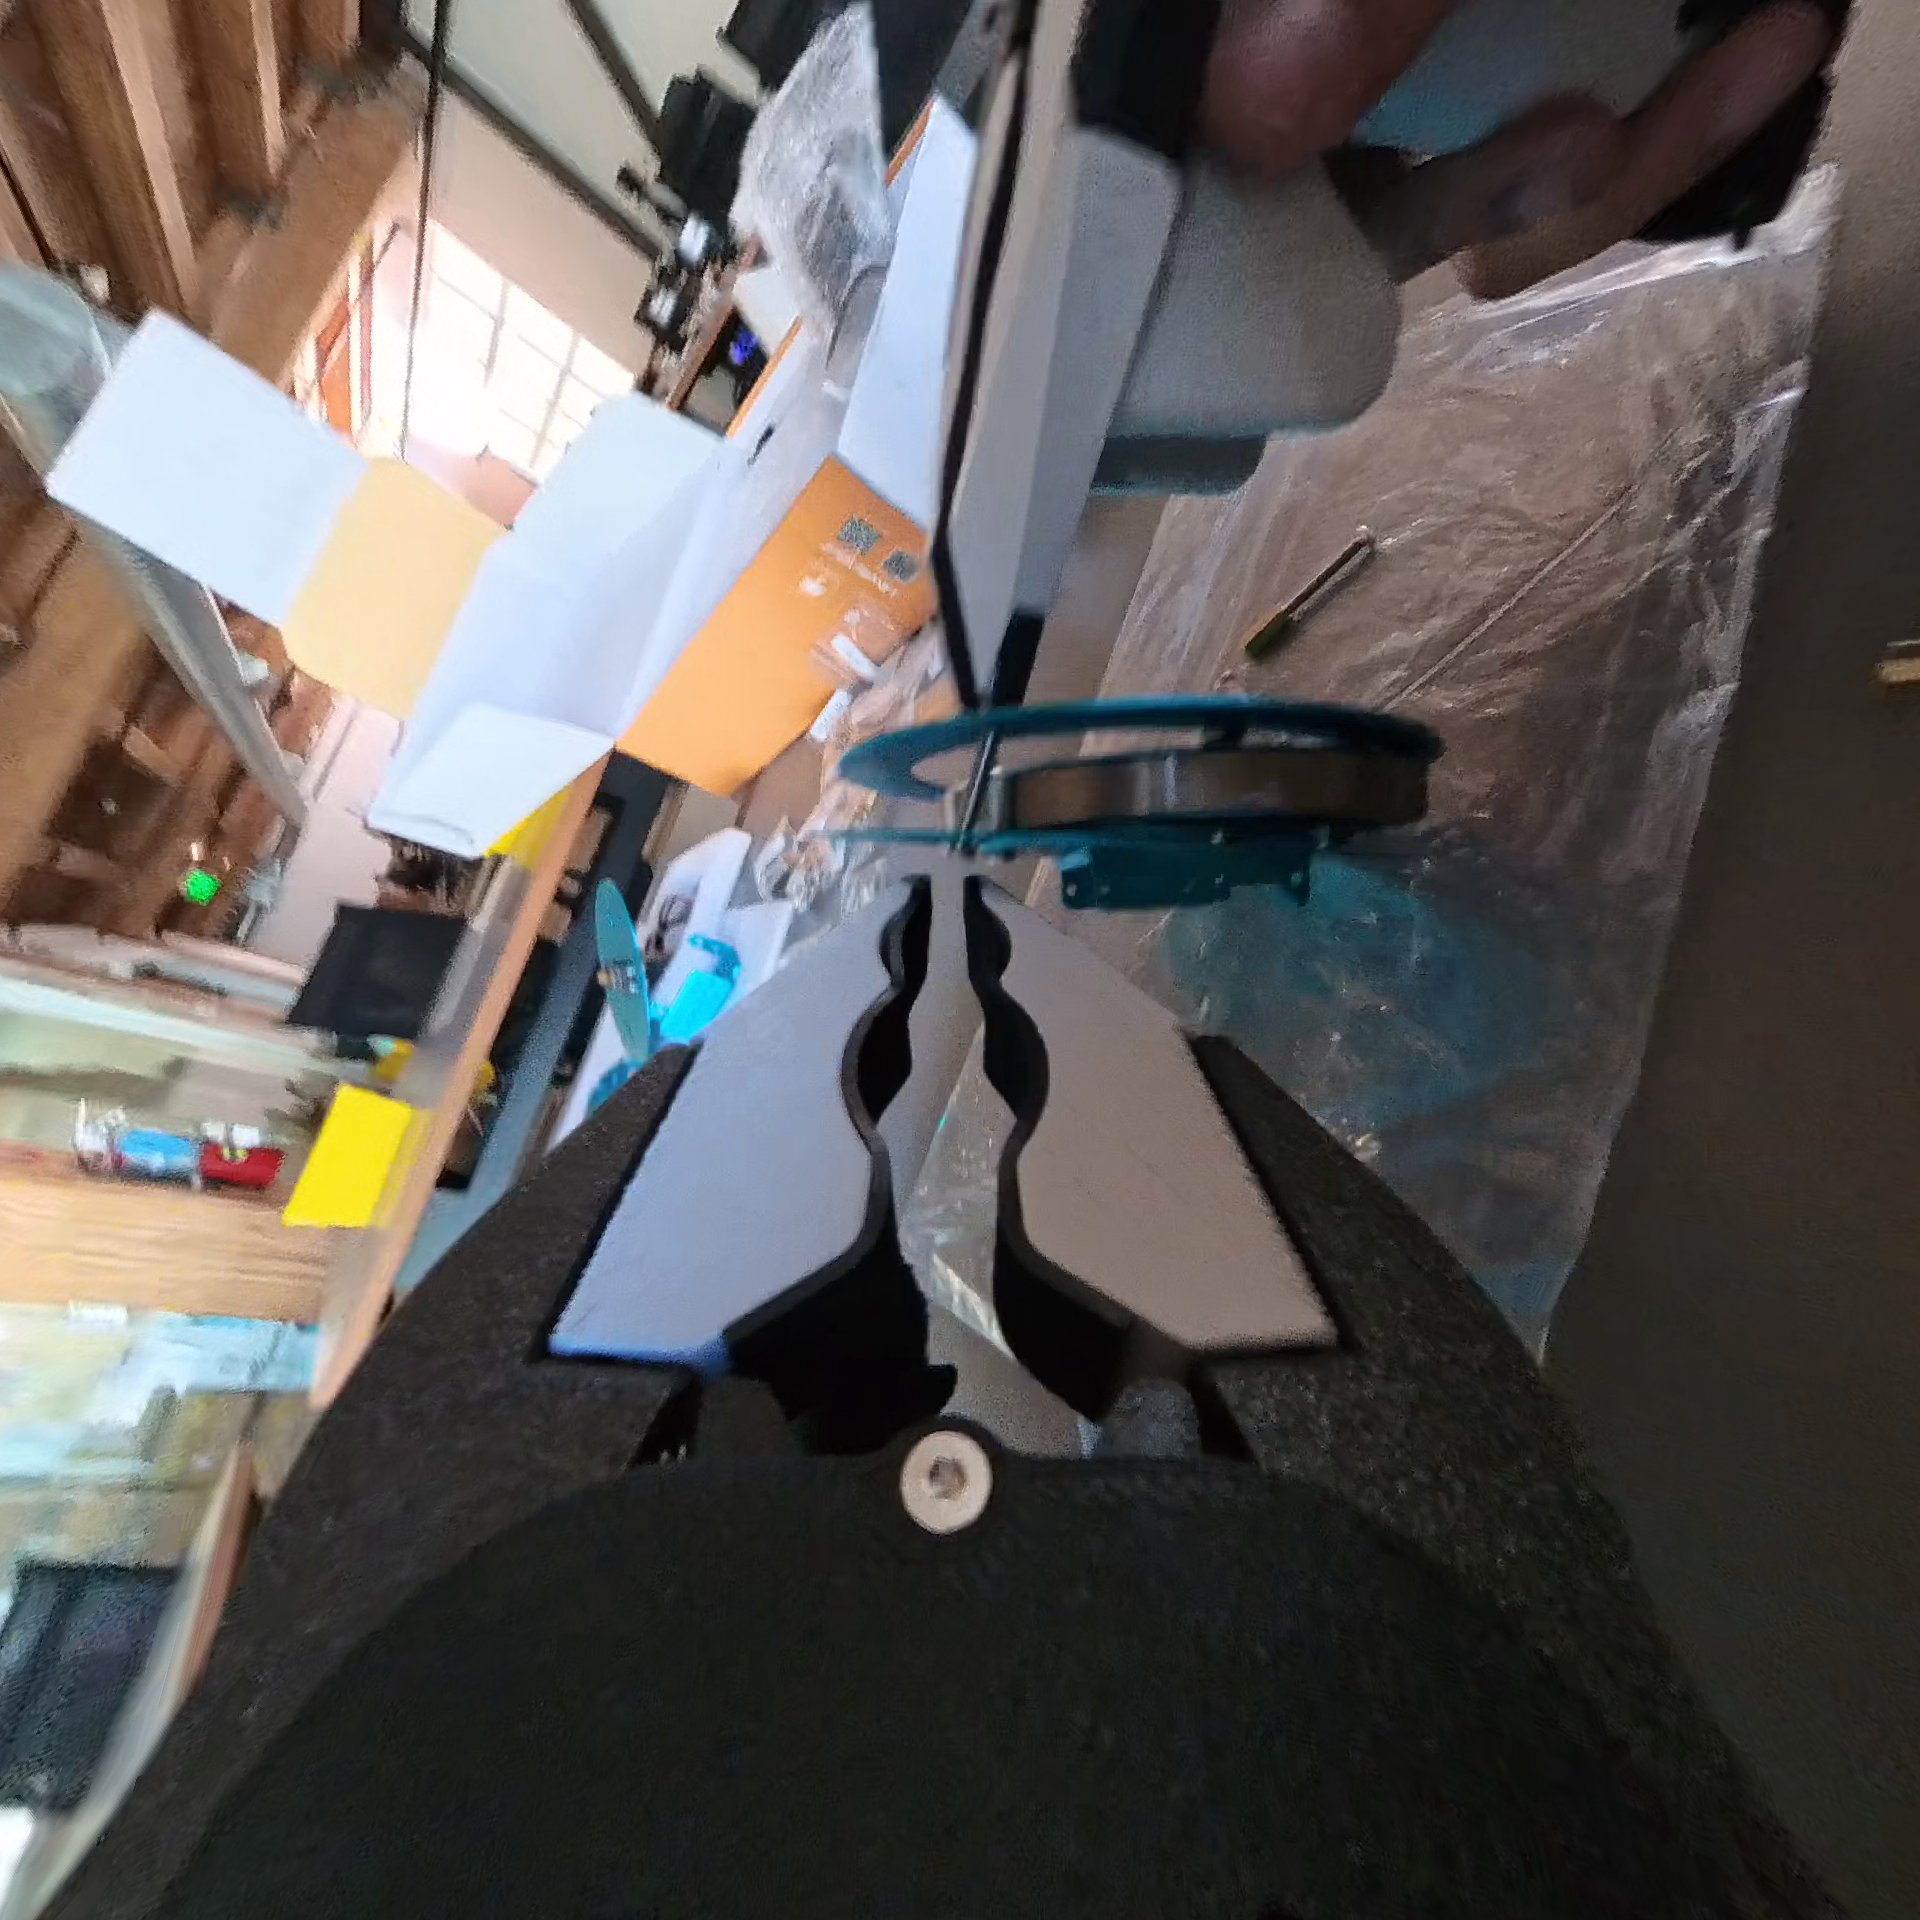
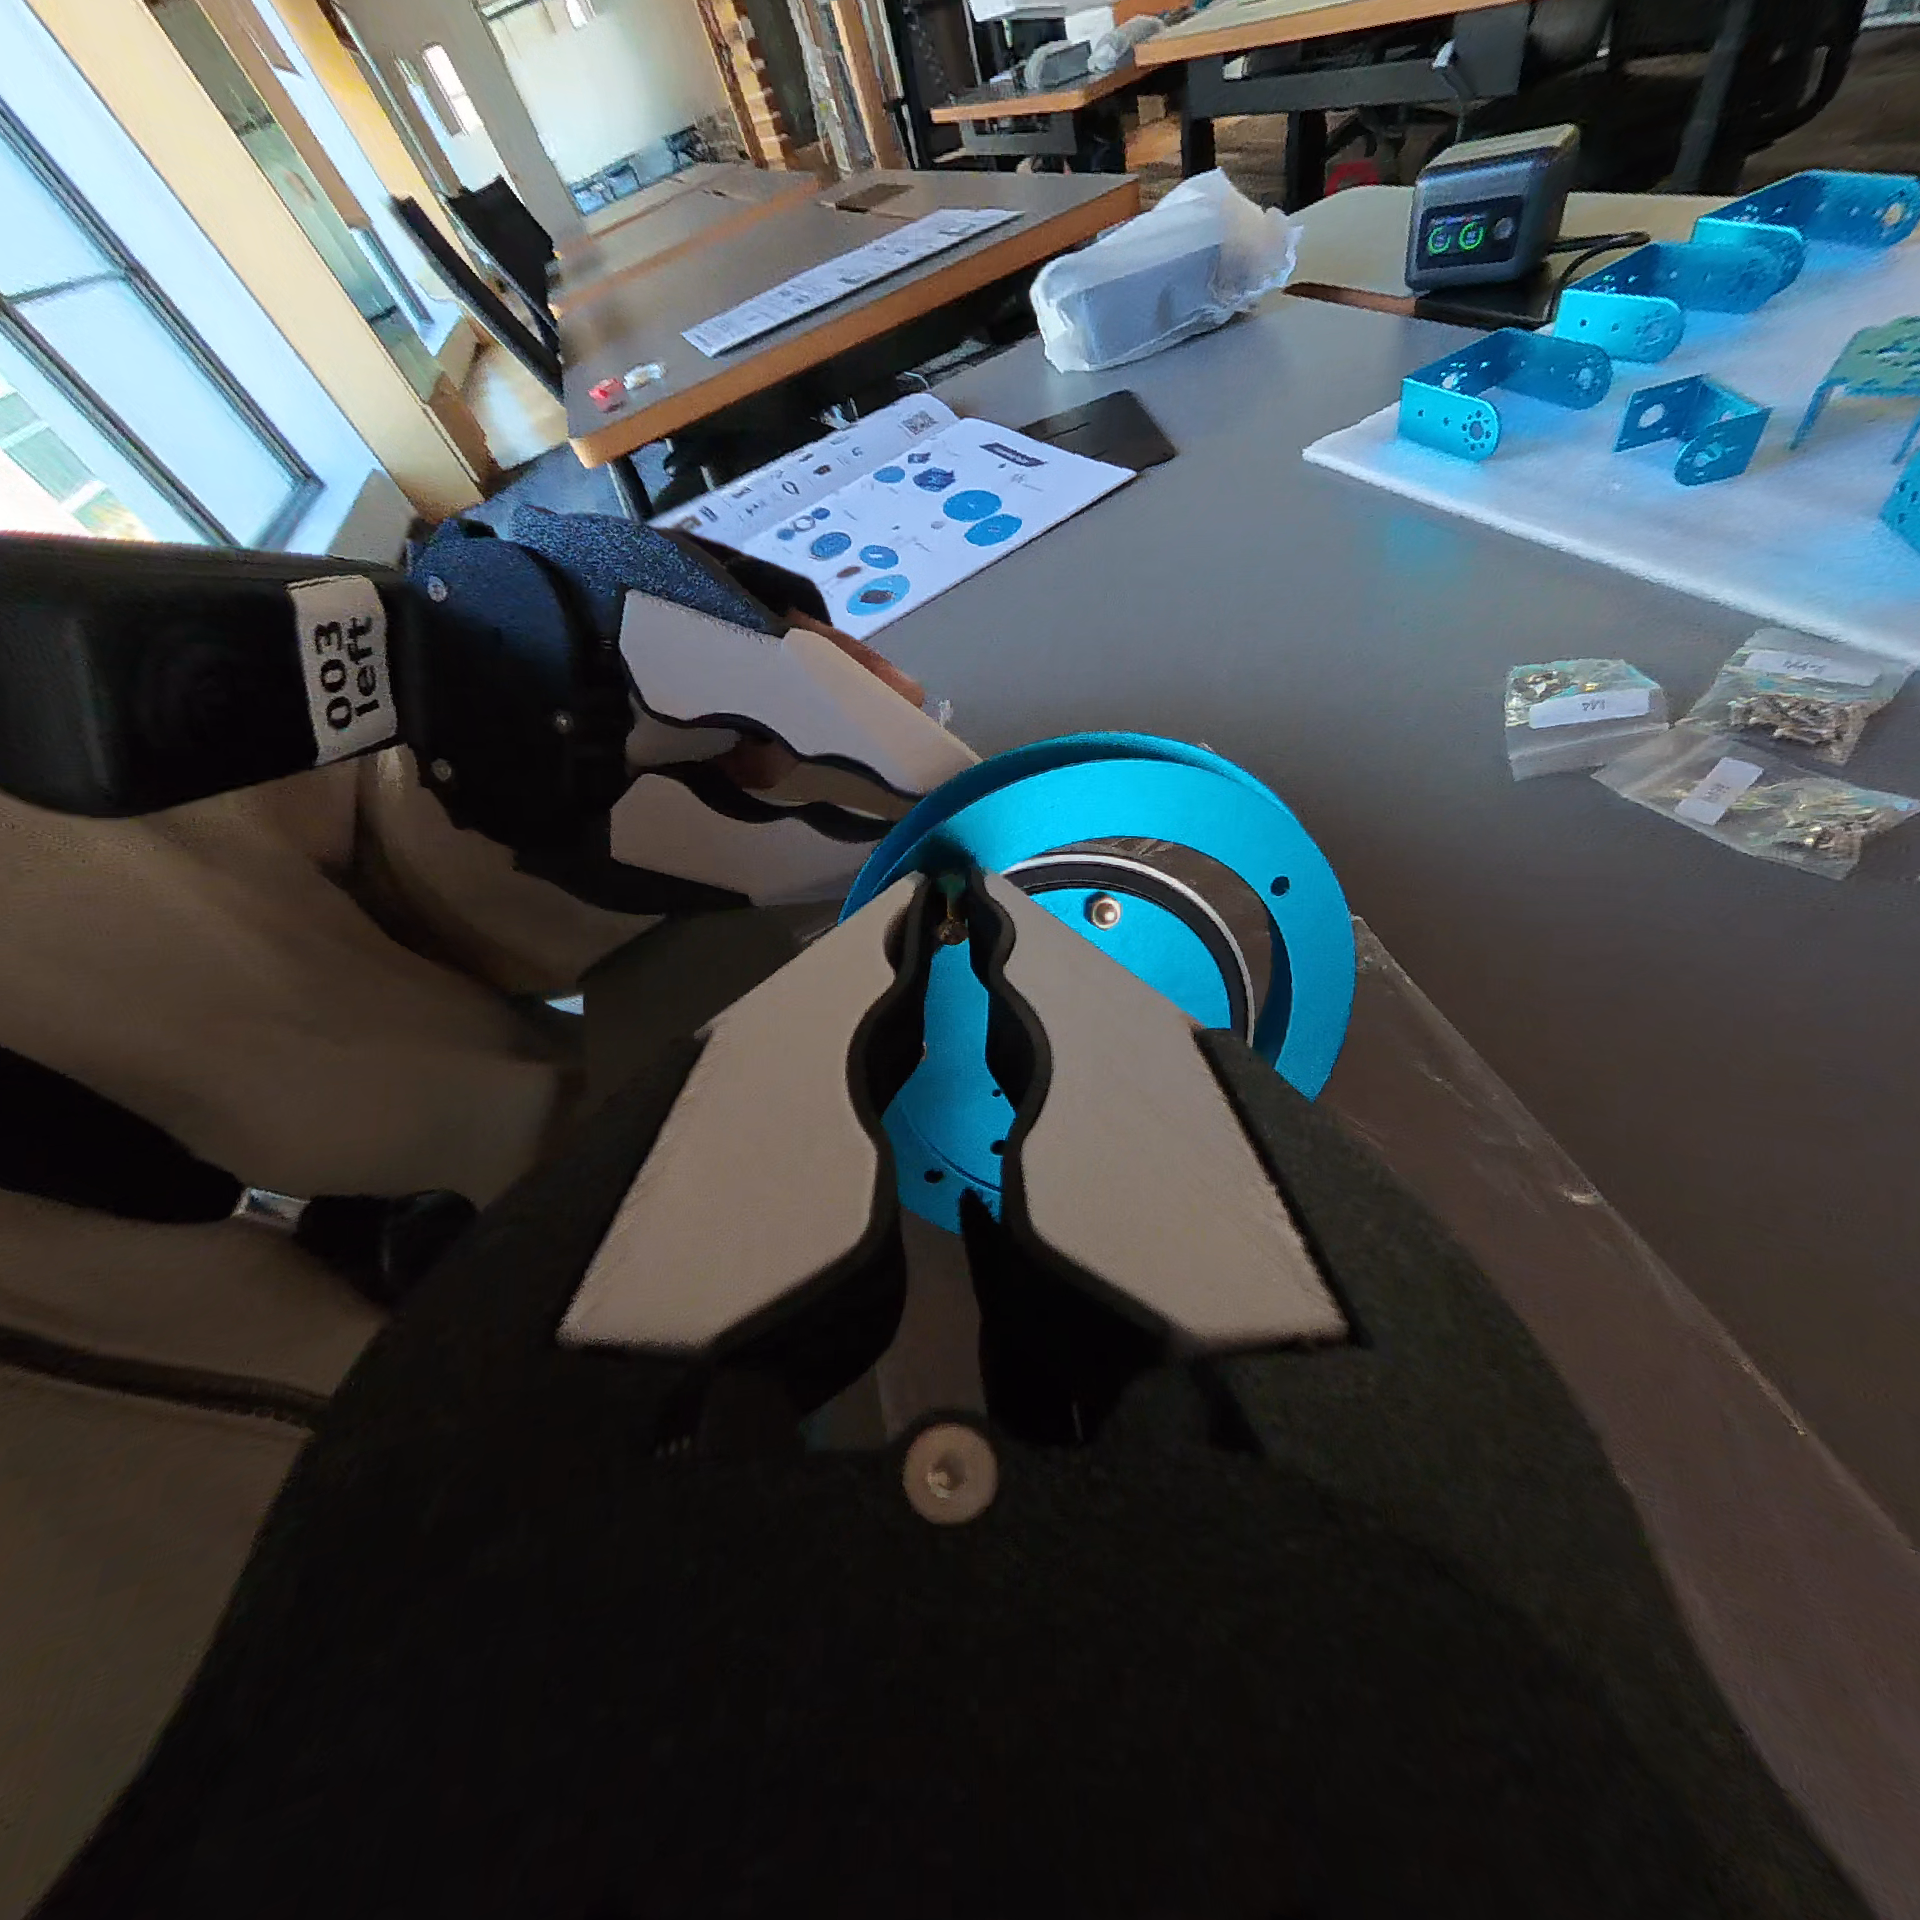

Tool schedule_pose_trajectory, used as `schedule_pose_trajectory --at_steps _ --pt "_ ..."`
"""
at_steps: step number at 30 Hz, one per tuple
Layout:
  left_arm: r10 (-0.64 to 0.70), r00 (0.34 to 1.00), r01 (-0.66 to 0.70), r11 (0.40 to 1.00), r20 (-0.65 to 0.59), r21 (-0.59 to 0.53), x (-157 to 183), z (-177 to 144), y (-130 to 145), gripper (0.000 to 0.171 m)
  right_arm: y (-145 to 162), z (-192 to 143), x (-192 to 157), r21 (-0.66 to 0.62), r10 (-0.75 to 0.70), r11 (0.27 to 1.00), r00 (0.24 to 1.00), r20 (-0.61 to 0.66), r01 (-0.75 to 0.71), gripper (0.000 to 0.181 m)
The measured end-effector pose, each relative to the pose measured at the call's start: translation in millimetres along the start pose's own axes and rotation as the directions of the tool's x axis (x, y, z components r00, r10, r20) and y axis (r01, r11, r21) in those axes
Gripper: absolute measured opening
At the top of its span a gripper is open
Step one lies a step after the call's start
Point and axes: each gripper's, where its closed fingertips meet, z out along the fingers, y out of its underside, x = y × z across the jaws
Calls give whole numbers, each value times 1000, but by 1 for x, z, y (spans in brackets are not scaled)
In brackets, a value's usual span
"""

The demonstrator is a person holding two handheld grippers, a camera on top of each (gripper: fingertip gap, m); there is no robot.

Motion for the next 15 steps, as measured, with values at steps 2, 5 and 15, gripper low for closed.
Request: schedule_pose_trajectory --at_steps 2,5,15 --pt "-63 998 63 997 10 -33 -5 -3 9 8 -2 -4 4 9 38 999 999 19 -39 5" --pt "-221 975 221 975 -31 -17 -3 -7 10 11 -3 -13 11 37 93 995 995 27 -94 5" --pt "-708 615 776 621 -348 110 6 -15 -53 47 1 -38 18 138 213 967 976 38 -216 4"
